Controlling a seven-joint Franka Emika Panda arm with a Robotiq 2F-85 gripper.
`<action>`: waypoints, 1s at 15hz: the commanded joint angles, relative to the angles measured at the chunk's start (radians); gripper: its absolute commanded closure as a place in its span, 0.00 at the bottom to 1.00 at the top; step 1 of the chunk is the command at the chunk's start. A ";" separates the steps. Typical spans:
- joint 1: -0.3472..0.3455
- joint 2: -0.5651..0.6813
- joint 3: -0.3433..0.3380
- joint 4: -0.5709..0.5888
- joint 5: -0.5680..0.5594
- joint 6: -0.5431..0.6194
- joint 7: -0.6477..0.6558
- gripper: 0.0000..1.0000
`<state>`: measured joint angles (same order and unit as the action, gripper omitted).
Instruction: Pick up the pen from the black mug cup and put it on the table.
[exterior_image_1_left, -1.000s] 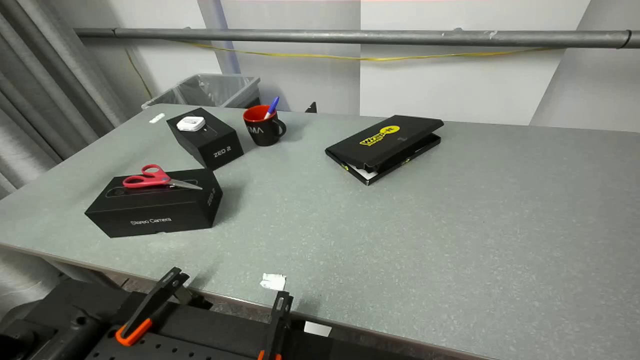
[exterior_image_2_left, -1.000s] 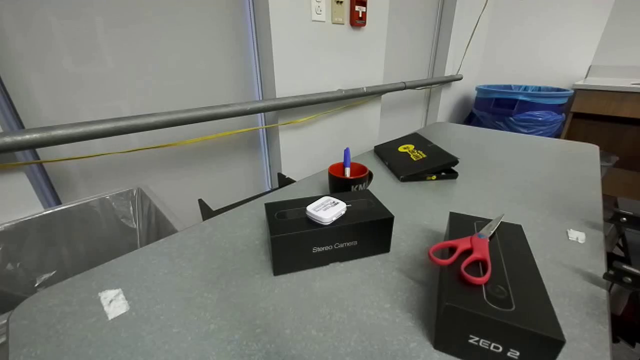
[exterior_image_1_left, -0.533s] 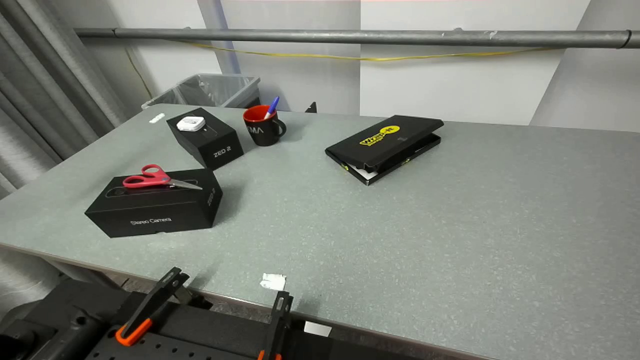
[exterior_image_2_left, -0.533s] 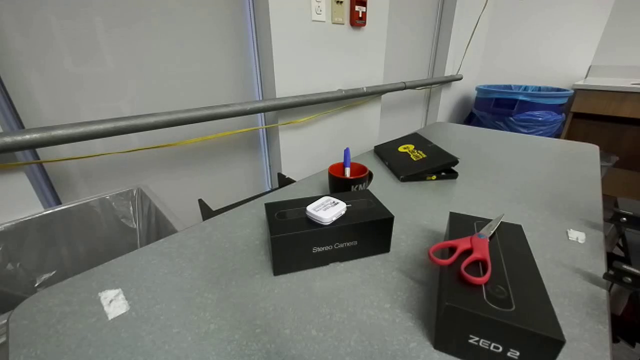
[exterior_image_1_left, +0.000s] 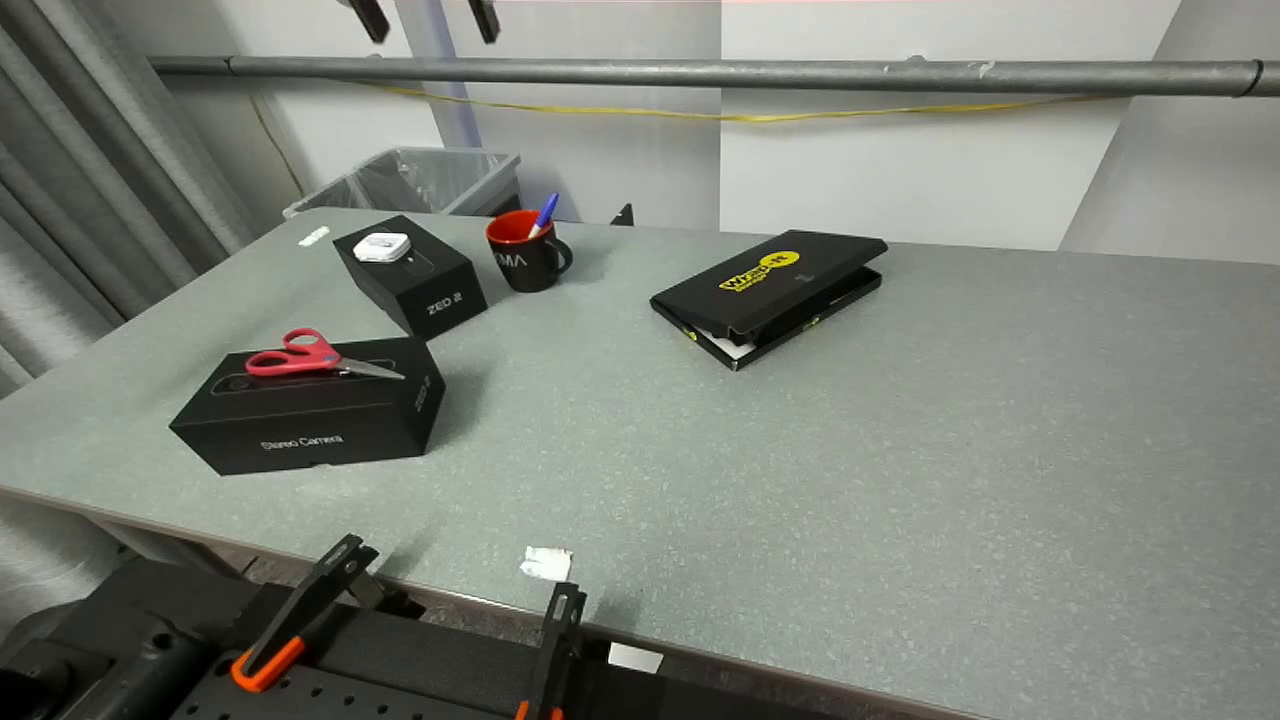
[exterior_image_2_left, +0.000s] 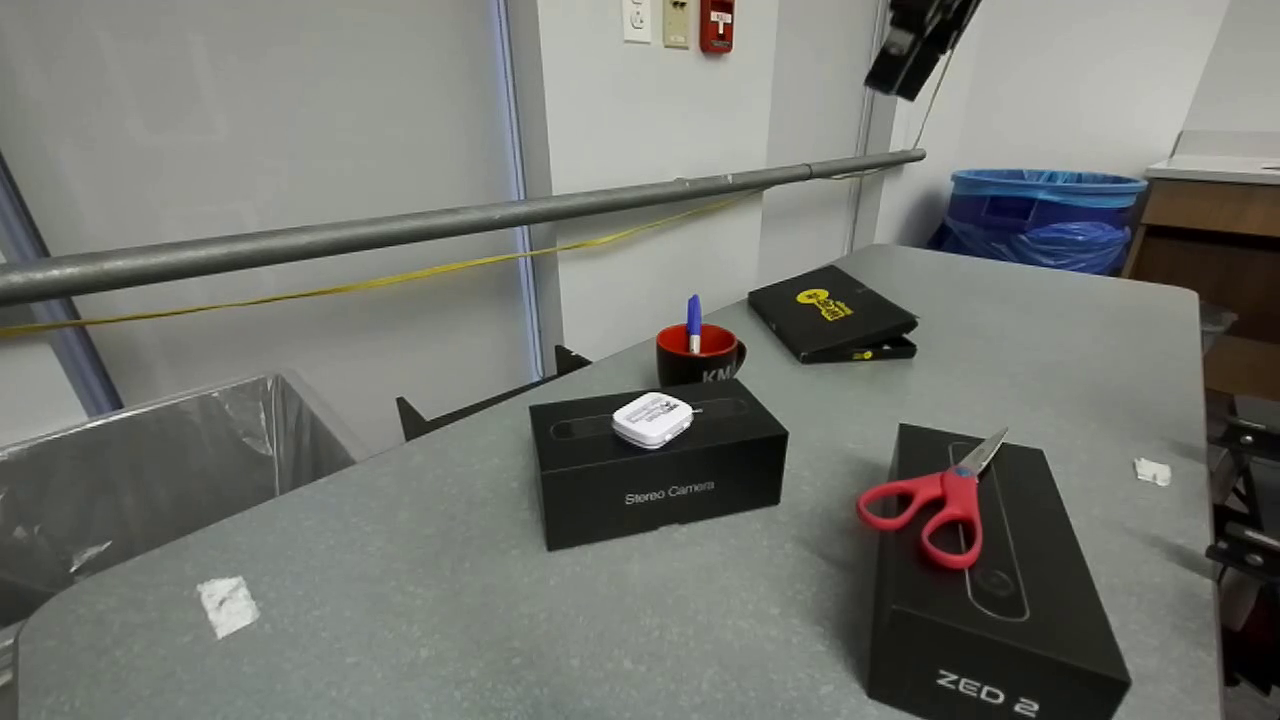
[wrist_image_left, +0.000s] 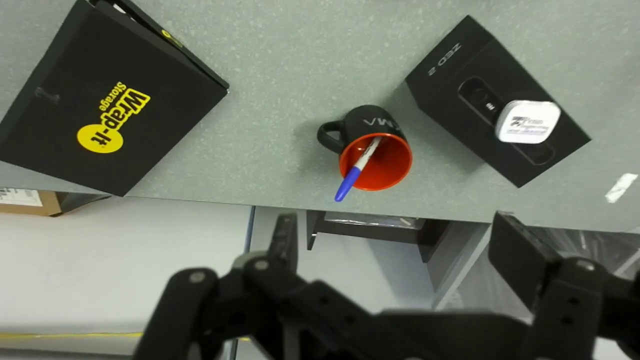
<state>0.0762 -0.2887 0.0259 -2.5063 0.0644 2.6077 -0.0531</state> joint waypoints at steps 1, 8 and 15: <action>-0.040 0.221 0.005 0.124 -0.029 0.082 0.065 0.00; -0.030 0.232 -0.001 0.129 0.002 0.064 0.026 0.00; -0.023 0.482 -0.024 0.209 -0.225 0.257 0.317 0.00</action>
<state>0.0452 0.0583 0.0175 -2.3703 -0.0643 2.7825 0.1371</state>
